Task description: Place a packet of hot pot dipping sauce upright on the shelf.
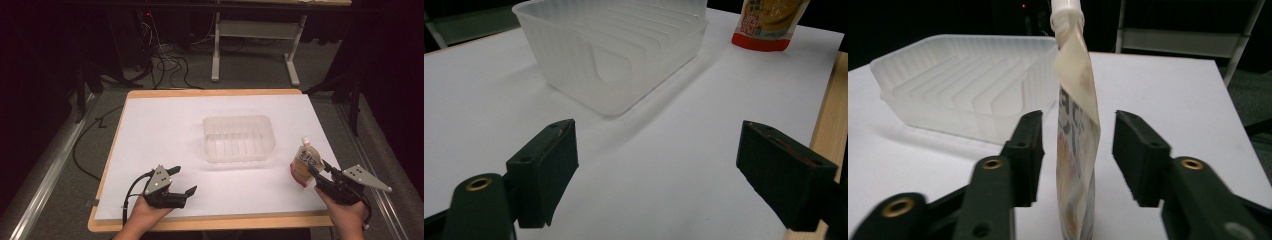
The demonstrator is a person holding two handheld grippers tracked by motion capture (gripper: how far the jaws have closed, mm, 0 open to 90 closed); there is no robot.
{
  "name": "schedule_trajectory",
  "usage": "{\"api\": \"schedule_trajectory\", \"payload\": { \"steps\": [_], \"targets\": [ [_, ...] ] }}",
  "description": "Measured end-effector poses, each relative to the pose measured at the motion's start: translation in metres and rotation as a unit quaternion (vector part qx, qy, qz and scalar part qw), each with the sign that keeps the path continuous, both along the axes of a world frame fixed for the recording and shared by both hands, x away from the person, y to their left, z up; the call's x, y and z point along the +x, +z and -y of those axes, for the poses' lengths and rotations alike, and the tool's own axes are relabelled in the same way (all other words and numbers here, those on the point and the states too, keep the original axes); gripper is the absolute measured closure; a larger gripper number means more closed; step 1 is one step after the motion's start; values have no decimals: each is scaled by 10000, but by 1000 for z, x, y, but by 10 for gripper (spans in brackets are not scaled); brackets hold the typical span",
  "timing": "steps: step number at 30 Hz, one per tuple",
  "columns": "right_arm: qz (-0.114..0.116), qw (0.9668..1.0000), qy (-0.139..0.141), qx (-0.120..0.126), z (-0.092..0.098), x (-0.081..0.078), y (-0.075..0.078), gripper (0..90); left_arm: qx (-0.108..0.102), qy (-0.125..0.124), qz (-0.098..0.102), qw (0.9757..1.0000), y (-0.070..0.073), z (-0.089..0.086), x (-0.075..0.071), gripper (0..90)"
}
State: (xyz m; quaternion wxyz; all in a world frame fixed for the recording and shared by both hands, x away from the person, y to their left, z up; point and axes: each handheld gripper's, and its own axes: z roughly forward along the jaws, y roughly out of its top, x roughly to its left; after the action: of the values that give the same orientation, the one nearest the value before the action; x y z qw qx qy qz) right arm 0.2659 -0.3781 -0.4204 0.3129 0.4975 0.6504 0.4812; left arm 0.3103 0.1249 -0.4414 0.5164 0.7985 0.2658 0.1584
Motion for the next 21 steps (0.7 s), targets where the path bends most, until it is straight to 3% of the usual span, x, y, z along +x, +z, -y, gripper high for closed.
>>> {"api": "schedule_trajectory", "payload": {
  "steps": [6,11,21],
  "targets": [
    [-197,9998,23,69,0,1,-6,726,3,-1,-5,10000,0,0,0,173],
    [-156,9999,49,-5,-4,1,-6,886,4,-8,-5,10000,0,0,0,173],
    [-165,9997,105,152,-3,0,-5,900,7,-8,-8,10000,0,0,0,174]
  ]
}}
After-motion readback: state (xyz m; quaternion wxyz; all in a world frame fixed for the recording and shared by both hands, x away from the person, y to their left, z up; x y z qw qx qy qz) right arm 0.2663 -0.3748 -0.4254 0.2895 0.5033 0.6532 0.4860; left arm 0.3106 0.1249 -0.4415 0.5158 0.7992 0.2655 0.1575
